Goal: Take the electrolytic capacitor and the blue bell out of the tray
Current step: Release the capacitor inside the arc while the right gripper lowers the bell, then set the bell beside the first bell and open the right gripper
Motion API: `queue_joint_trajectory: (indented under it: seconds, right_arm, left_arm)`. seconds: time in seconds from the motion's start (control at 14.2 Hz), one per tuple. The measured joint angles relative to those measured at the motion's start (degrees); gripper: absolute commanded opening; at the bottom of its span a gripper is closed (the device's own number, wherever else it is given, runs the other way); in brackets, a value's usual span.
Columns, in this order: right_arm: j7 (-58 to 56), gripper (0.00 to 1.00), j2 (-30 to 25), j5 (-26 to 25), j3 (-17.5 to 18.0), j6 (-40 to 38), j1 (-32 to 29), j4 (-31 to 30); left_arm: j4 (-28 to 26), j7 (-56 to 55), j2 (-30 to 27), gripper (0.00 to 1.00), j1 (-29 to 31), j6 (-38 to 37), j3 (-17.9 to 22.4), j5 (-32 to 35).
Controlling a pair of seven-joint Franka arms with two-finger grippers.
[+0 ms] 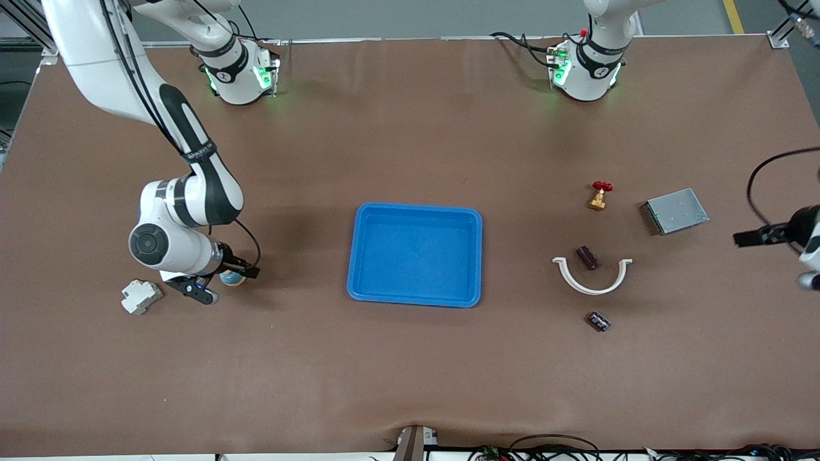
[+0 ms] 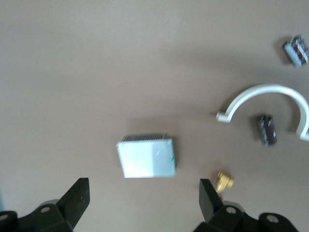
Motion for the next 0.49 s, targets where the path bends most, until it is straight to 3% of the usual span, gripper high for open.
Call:
queue_joint_trajectory:
  seconds: [0.28,0.49]
  right_arm:
    - [8.9,1.0,-4.5,0.1,0.2,-9.3,4.1,4.0]
    - [13.0,1.0,-7.0,0.1,0.3,-10.9,7.5,5.2]
  left_arm:
    - [-0.4,3.5,-6.4,1.0,0.3,-7.7,-0.3,-0.7]
    - [-4.4,3.7,-11.4,1.0,-0.2,-8.1,-0.3,-4.7]
